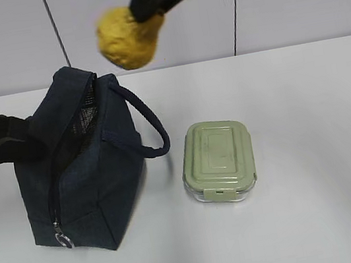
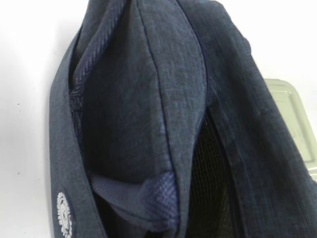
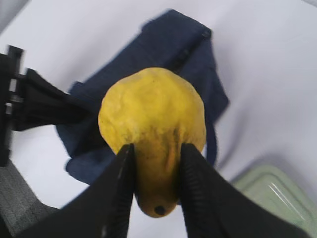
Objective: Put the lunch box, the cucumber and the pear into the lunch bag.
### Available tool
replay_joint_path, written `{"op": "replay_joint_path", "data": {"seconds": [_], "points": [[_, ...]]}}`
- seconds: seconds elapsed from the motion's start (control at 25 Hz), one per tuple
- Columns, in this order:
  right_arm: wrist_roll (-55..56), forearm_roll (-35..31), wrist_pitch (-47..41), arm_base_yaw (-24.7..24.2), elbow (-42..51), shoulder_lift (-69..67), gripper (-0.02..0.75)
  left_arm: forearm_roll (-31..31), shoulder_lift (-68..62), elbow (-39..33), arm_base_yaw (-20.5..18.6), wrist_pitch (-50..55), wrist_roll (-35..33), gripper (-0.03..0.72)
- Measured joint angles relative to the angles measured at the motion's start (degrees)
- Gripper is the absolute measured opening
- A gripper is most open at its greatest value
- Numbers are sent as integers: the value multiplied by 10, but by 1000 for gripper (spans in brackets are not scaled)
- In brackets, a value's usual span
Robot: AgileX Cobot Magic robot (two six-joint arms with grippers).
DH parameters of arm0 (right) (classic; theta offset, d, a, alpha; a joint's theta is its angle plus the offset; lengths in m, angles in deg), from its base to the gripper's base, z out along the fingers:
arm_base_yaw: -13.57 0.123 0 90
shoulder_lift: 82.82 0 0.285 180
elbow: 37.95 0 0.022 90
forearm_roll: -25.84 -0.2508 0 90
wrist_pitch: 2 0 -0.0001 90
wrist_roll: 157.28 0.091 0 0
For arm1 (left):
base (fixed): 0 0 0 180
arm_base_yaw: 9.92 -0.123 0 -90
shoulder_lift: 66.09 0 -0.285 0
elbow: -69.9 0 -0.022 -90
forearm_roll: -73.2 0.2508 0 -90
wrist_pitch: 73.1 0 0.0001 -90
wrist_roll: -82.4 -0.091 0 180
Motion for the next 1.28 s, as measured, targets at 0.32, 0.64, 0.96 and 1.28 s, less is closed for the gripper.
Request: {"op": "replay_joint_path", "data": {"seconds": [0.32,0.64,0.96,1.28], "points": [[-50,-38,47,55,0,-86,230,5,0,0,0,1,0,3],[-52,-40,61,57,0,-141,229,7,0,0,0,1,0,1],[-82,-44,65,57,-29,-143,507,8,0,0,0,1,0,1],[77,132,-20,11,-15,-128,503,12,0,0,0,2,0,1]]}}
